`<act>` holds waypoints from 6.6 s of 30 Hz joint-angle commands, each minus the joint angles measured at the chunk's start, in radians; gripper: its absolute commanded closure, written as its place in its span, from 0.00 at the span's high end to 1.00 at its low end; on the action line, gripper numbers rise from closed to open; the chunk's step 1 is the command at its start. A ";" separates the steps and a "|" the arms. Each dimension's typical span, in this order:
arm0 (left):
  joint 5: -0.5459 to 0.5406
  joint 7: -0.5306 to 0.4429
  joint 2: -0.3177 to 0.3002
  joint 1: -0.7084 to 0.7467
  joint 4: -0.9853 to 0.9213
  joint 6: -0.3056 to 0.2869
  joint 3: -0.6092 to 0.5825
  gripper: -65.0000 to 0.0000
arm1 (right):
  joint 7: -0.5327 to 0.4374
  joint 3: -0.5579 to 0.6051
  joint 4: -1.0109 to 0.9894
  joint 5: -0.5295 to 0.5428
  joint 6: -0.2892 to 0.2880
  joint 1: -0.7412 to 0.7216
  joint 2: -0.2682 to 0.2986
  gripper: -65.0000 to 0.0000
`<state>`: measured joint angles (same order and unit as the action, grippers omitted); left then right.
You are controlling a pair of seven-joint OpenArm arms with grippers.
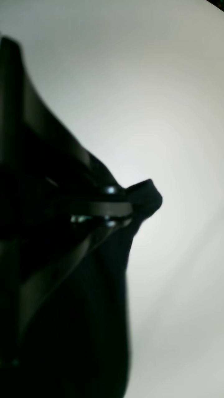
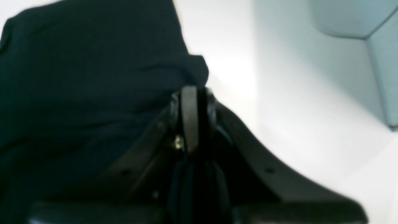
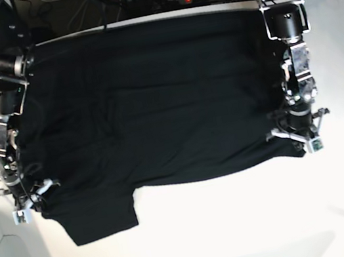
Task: Fold the T-shirt properly
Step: 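Lift the hem with both grippers and fold it over toward the collar, then lower the folded hem and release with both grippers, then regrasp the strip's two ends with both grippers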
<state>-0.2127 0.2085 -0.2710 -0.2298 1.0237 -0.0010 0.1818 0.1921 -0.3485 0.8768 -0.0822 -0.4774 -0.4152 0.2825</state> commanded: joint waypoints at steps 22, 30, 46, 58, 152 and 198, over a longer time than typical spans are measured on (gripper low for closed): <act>-0.001 0.145 -0.001 0.209 0.502 0.005 0.127 0.00 | -0.021 -0.047 0.537 0.215 -0.004 0.307 0.004 0.00; -0.001 0.145 0.051 0.352 0.607 -0.003 0.252 0.00 | -0.021 -0.156 0.608 0.216 -0.099 0.430 -0.002 0.00; -0.001 0.138 0.103 0.582 0.700 -0.003 0.279 0.00 | -0.027 -0.200 0.658 0.216 -0.129 0.681 -0.022 0.00; -0.001 0.145 0.114 0.605 0.666 -0.003 0.273 0.00 | -0.021 -0.200 0.649 0.213 -0.129 0.738 -0.022 0.00; 0.000 0.147 0.059 0.699 0.700 -0.003 0.279 0.35 | 0.277 -0.453 1.080 0.077 -0.221 0.807 -0.346 0.00; -0.001 0.145 0.046 0.794 0.682 -0.004 0.273 0.60 | 0.271 -0.404 0.798 0.075 -0.221 0.735 -0.360 0.42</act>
<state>-0.2138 0.3733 -0.2157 0.5591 1.6939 -0.0074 0.4503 0.4587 -0.7498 1.6676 -0.0029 -0.6865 0.3164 -0.0830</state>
